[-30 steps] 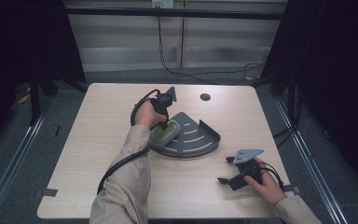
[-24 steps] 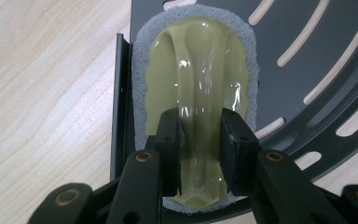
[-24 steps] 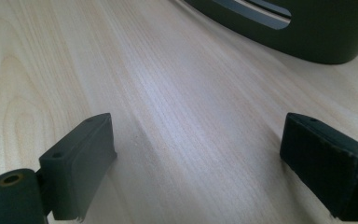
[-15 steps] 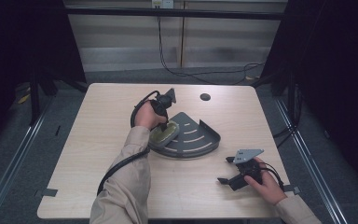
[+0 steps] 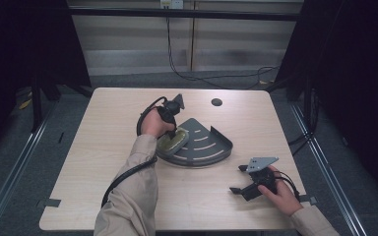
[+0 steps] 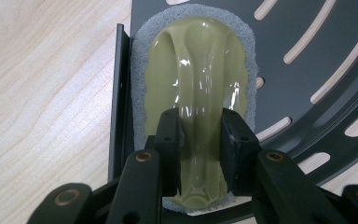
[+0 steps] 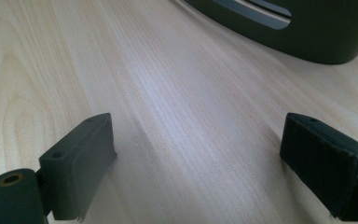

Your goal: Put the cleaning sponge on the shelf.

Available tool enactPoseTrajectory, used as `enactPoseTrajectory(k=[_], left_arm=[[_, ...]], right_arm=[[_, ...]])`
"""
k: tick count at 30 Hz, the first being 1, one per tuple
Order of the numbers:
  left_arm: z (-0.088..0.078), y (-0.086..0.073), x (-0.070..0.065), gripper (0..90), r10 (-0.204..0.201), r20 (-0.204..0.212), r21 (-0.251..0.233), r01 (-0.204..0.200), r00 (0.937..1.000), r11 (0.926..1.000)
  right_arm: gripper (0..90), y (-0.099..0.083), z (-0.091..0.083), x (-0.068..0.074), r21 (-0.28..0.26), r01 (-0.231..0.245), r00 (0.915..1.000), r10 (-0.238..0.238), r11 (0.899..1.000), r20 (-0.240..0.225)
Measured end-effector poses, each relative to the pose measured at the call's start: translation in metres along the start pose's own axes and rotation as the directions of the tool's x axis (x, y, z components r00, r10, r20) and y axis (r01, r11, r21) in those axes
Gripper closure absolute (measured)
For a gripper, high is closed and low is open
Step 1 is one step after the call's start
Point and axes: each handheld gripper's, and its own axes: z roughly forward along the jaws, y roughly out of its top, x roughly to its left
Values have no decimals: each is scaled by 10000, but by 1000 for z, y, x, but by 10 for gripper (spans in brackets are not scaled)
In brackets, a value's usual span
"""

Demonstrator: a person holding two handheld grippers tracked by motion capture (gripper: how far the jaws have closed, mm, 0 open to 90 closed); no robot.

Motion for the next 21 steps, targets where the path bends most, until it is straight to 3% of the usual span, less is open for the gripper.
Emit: enactPoseTrajectory(k=[21], left_arm=[[1,-2,-1,632,-104,2,-106,104,9999,9999]], right_arm=[[96,0,0,0,2,-1,10000,1,10000,-1]])
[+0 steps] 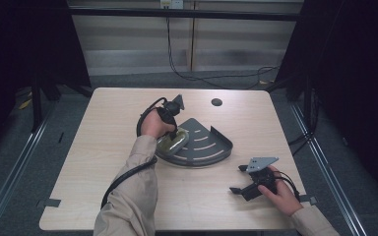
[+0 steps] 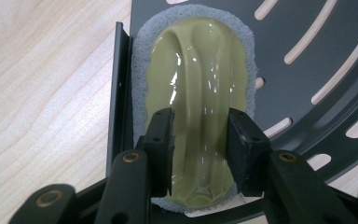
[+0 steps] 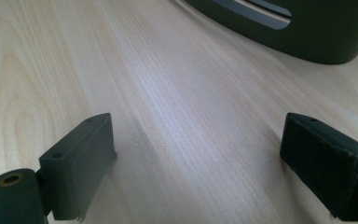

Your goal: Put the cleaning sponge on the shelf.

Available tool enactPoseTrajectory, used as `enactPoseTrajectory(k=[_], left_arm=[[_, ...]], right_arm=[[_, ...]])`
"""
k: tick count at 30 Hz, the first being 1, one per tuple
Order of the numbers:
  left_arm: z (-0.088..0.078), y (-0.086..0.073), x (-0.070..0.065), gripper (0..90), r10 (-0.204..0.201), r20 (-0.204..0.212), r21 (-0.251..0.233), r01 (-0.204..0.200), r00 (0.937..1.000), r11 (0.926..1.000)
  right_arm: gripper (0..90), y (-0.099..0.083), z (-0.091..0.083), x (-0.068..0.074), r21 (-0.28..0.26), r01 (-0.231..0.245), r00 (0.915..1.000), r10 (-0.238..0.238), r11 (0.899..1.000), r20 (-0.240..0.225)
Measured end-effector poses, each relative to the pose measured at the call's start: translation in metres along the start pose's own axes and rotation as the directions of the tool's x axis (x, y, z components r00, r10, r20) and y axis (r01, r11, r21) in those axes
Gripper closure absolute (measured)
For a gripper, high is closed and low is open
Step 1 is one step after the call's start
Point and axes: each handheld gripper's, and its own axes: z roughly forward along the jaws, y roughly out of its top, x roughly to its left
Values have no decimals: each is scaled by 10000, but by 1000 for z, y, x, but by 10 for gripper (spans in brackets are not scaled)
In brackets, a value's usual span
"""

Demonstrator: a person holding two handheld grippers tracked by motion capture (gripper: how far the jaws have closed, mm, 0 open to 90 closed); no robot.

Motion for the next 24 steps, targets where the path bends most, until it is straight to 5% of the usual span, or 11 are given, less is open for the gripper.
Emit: enactPoseTrajectory(k=[24], left_arm=[[-16,-7,1,405,-320,188,-697,332,9993,9970]], right_arm=[[96,0,0,0,-3,11,10000,-11,10000,4]])
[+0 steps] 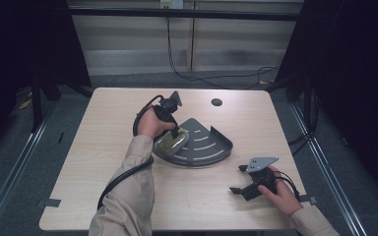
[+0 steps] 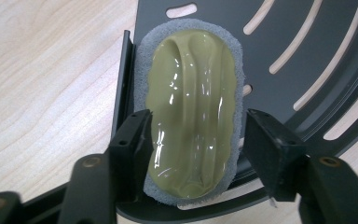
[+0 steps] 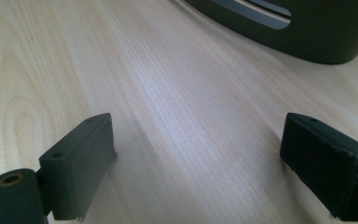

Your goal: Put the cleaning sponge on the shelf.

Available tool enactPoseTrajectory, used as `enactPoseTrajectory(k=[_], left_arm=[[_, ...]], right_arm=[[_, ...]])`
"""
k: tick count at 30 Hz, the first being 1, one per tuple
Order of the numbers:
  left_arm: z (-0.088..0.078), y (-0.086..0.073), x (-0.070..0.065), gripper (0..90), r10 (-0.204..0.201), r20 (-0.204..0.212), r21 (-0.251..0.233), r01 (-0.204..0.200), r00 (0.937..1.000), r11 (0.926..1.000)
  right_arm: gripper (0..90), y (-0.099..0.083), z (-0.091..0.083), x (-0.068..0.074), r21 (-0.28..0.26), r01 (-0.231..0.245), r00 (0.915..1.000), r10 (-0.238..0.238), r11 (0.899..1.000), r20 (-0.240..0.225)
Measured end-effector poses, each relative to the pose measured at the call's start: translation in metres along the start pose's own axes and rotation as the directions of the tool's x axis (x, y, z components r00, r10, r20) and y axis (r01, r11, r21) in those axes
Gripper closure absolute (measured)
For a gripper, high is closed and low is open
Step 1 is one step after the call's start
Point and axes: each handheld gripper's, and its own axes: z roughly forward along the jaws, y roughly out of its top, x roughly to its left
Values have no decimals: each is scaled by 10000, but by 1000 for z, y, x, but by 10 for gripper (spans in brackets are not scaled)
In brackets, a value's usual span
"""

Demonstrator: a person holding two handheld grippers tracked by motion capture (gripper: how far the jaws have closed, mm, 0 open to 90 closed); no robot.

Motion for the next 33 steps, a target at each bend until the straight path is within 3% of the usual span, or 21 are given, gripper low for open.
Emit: enactPoseTrajectory(k=[18,33], left_arm=[[-10,-7,1,221,-367,365,-659,390,9987,9971],[-15,-12,1,178,-414,424,-907,451,9982,9949]], right_arm=[[95,0,0,0,2,-3,10000,3,10000,-1],[95,0,0,0,3,-6,10000,6,10000,-8]])
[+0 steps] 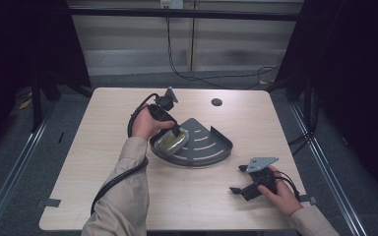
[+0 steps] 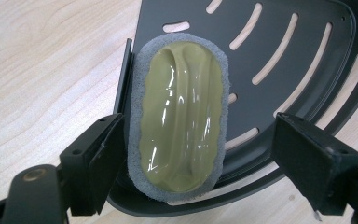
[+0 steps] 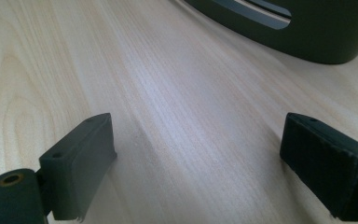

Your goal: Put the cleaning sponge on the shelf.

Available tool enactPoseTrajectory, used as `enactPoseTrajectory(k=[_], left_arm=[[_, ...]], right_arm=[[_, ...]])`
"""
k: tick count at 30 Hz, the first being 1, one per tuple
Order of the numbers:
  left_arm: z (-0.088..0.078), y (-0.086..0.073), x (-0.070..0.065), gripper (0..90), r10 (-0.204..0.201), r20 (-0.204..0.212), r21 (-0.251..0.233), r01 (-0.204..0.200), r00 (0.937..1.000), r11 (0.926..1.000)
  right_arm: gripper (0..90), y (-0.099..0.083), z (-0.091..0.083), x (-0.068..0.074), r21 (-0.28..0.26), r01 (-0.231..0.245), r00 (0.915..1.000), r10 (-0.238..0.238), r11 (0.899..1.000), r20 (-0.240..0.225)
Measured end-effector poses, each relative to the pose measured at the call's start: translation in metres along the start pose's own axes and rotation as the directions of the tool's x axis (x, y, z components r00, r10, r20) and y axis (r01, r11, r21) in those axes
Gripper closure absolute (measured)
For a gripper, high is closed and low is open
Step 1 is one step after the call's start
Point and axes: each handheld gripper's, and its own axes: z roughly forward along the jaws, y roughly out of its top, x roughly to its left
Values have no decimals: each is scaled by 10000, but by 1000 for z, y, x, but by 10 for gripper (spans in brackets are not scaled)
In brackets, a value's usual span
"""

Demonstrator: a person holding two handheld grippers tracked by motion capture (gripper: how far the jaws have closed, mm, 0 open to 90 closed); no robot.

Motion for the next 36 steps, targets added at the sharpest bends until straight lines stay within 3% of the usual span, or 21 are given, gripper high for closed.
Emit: enactPoseTrajectory(k=[13,36], left_arm=[[-4,-10,2,178,-63,26,-23,63,10000,10000],[-22,-47,17,182,-295,38,-133,296,9996,9995]], right_arm=[[96,0,0,0,-1,6,10000,-6,10000,0],[96,0,0,0,-17,15,10000,-15,10000,0]])
